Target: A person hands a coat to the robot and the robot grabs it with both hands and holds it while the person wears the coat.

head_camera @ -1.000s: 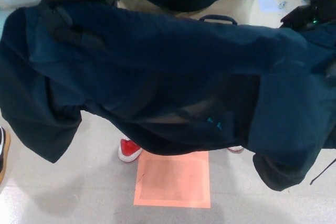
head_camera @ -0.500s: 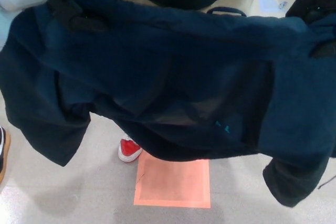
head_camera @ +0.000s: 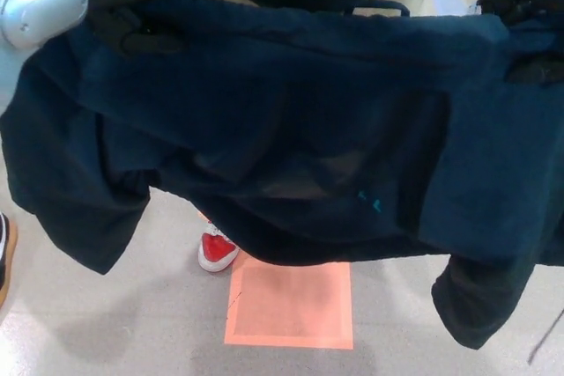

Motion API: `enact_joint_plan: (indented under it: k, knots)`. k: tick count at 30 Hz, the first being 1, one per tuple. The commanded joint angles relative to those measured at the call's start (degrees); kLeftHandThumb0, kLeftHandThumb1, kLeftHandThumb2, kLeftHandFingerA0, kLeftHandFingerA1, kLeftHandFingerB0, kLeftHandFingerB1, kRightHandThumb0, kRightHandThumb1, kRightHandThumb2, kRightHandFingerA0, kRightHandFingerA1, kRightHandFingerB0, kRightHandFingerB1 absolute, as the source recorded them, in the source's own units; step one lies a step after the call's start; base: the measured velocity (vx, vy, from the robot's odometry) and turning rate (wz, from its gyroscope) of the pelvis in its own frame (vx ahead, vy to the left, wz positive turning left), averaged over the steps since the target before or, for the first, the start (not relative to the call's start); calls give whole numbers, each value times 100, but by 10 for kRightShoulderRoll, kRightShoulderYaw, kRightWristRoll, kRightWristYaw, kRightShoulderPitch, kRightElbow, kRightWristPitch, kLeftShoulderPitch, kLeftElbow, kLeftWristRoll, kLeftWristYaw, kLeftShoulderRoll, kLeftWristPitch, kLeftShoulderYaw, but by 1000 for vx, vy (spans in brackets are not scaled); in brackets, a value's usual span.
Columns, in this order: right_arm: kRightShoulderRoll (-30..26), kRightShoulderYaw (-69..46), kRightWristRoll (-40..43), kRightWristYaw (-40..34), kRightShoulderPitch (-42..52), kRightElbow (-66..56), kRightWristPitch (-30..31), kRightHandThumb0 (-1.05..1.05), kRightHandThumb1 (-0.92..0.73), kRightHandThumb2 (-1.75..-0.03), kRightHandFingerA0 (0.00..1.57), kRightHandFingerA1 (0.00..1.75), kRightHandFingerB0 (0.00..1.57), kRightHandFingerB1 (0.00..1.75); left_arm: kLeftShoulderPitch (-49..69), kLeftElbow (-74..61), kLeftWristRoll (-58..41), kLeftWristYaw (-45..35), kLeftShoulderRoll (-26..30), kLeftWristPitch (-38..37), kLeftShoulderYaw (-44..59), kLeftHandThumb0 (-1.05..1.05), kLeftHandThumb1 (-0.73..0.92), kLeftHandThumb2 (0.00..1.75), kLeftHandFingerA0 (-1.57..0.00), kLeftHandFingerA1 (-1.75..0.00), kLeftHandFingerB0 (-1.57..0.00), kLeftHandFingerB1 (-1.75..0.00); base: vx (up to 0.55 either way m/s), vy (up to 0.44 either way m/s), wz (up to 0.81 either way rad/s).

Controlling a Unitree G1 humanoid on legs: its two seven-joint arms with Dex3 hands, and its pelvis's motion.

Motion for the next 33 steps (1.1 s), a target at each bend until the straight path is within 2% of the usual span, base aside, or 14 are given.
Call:
enact_joint_plan:
  k: [1,8,14,15,16,17,18,19,24,29,30,31,32,33]
  knots:
    - [50,-162,-81,-543,81,98,-113,-30,-81,-64,87,175,67,164,110,40,135,534,-5,-75,66,-33,81,63,-85,-174,-64,-162,0,0,0]
    - [52,-190,-45,-534,23,124,-127,-35,-84,-65,87,175,66,164,71,36,113,569,-14,-79,106,-35,82,64,-90,-175,-66,-168,0,0,0]
    - [59,-206,-35,-530,-4,94,-145,-40,-82,-70,92,175,80,156,50,-17,72,567,-19,-98,176,-33,80,63,-87,-175,-63,-168,0,0,0]
    - [62,-214,-32,-531,-6,79,-156,-42,-70,-102,123,141,90,119,46,-33,63,569,-22,-101,194,-40,61,92,-120,-144,-93,-130,0,0,0]
    - [64,-218,-30,-532,-7,75,-161,-42,-70,-102,123,141,90,119,44,-37,60,570,-22,-104,199,-40,61,92,-120,-144,-93,-130,0,0,0]
    - [65,-224,-27,-532,-8,68,-169,-40,-69,-102,122,140,90,118,38,-38,61,576,-21,-107,203,-32,81,63,-89,-175,-66,-169,0,0,0]
    - [67,-228,-25,-532,-9,62,-175,-40,-69,-102,122,140,90,118,33,-38,65,583,-19,-108,204,-32,81,63,-89,-175,-66,-169,0,0,0]
    - [68,-236,-23,-527,-7,45,-175,-39,-86,-66,89,175,70,157,31,-49,60,580,-20,-112,214,-35,85,65,-90,-175,-67,-169,0,0,0]
    - [76,-270,-33,-527,-5,-33,-163,-42,-86,-67,101,166,82,149,25,-107,54,588,-26,-119,257,-37,84,65,-88,-175,-65,-170,0,0,0]
    - [90,-298,-18,-513,-14,-81,-167,-38,-84,-67,98,172,80,148,27,-160,53,585,-42,-113,286,-35,86,66,-90,-175,-67,-167,0,0,0]
    - [91,-302,-14,-510,-18,-86,-167,-40,-68,-103,127,141,92,118,24,-164,57,591,-41,-114,288,-35,85,66,-91,-175,-69,-165,0,0,0]
    - [92,-307,-10,-506,-22,-90,-167,-40,-68,-103,127,141,92,118,20,-166,62,598,-41,-115,290,-35,85,66,-91,-175,-69,-165,0,0,0]
    - [90,-311,-13,-506,-26,-95,-164,-41,-85,-68,96,174,80,144,16,-162,59,603,-37,-129,294,-34,85,65,-89,-175,-66,-166,0,0,0]
    - [91,-313,-15,-506,-27,-96,-163,-41,-85,-68,96,174,80,144,15,-160,58,605,-36,-135,296,-34,85,65,-89,-175,-66,-166,0,0,0]
